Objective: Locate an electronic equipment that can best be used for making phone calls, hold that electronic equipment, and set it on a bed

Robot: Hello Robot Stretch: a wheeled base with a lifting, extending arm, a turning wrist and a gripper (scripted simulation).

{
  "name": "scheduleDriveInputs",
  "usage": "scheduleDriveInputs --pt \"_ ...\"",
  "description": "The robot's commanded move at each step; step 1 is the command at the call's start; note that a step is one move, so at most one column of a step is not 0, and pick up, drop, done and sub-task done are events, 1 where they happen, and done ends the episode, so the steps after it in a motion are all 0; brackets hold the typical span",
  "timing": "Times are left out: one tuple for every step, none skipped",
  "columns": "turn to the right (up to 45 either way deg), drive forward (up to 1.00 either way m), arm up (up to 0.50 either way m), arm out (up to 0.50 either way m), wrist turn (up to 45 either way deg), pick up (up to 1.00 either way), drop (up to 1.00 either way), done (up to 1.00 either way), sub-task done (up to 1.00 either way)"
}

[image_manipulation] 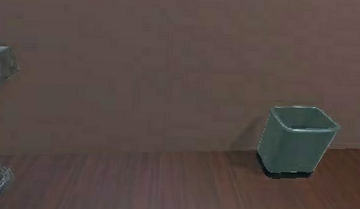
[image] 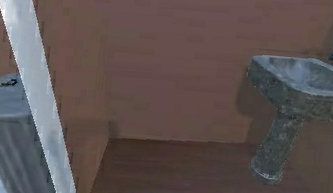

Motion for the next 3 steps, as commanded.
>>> scheduleDriveInputs --pt "-45.0 0.00 0.00 0.00 0.0 0.00 0.00 0.00 0.00" --pt "0.0 0.30 0.00 0.00 0.0 0.00 0.00 0.00 0.00" --pt "-30.0 0.00 0.00 0.00 0.0 0.00 0.00 0.00 0.00"
